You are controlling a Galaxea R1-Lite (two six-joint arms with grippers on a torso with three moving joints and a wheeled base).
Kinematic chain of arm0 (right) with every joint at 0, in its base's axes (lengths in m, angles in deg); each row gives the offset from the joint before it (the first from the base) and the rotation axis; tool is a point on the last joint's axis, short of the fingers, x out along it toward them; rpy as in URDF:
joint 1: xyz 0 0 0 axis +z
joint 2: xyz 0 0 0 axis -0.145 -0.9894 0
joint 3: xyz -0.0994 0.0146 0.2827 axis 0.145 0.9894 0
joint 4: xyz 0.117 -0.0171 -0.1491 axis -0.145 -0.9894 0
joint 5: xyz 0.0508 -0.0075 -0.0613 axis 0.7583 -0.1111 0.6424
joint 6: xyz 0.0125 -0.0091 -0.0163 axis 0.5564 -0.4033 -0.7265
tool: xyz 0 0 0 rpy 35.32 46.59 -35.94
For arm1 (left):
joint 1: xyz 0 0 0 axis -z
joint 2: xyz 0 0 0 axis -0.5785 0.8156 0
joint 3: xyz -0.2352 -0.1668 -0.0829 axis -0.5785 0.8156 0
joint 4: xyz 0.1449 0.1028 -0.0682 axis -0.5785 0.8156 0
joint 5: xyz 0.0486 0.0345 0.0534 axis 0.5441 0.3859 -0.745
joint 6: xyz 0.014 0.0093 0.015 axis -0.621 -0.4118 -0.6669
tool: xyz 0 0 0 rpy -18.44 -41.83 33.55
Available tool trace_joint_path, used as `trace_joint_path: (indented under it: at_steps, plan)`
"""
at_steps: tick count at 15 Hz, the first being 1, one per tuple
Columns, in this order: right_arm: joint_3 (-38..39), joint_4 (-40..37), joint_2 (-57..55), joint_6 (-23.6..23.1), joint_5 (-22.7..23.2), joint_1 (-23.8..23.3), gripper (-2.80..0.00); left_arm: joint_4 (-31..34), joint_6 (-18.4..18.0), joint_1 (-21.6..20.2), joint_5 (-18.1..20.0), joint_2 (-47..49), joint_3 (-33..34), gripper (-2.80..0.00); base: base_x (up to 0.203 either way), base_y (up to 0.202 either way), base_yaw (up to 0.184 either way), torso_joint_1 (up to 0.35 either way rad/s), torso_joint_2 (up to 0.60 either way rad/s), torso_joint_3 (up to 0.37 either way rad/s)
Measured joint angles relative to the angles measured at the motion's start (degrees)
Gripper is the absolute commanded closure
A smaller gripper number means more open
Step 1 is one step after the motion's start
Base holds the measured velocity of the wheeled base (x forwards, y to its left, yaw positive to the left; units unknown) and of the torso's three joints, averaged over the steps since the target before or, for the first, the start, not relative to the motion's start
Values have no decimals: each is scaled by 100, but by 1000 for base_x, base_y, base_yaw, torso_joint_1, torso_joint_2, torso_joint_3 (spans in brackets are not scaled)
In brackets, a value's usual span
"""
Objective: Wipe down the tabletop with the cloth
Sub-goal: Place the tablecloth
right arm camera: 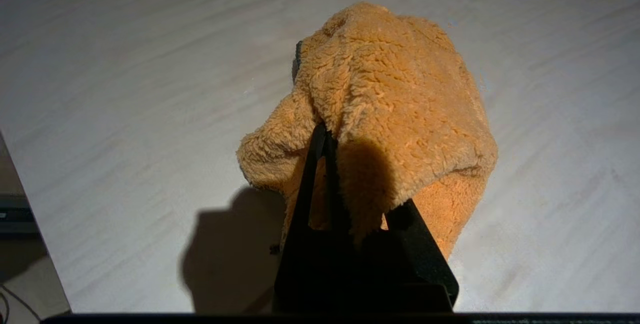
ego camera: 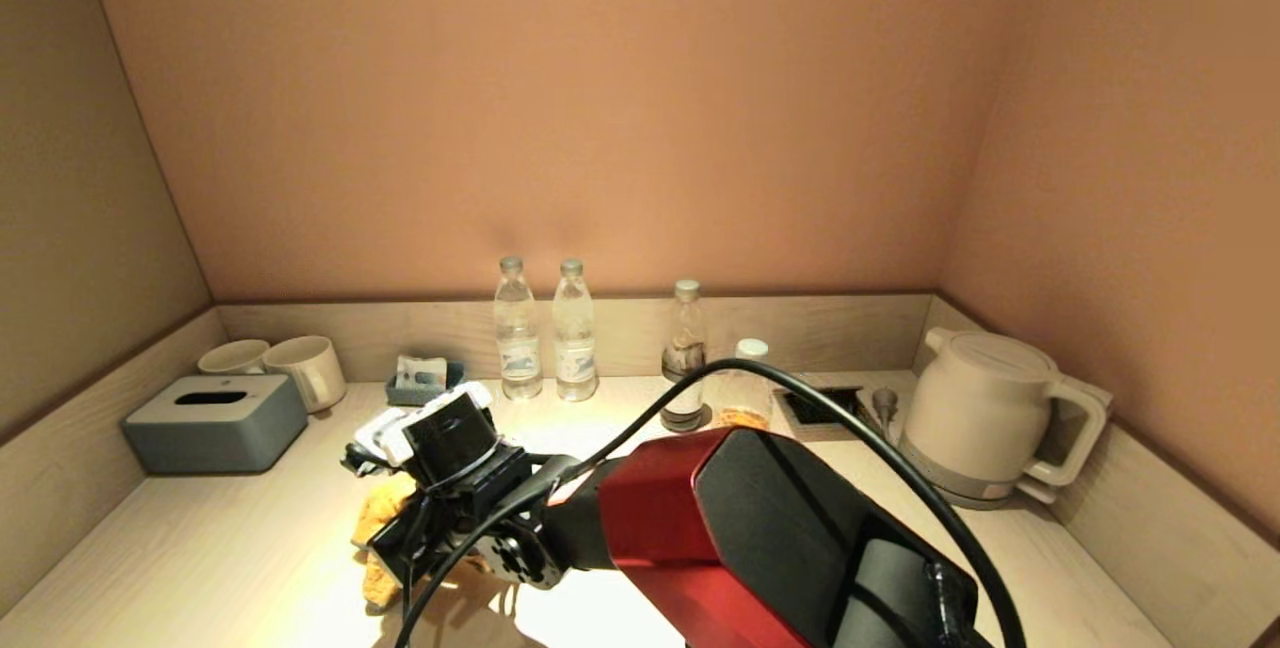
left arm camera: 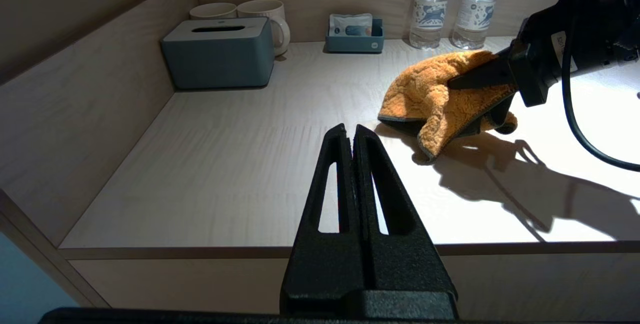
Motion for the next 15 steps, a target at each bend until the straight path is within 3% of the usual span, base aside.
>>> trace_joint_path:
  at_steps: [2,3,15]
  plan:
    - [5,-18,-9,-2,1,4,0,1,0,0,-2,0,0,0,0,0,0,0,0,0]
    - [18,-30,-13,0,6,2,-280,-2,0,0,-2,0,0,0,0,0,0,0,0,0]
    - [565,-43,397,56,-155,66,-280,1,1,0,-2,0,0,0,0,0,0,0,0,0]
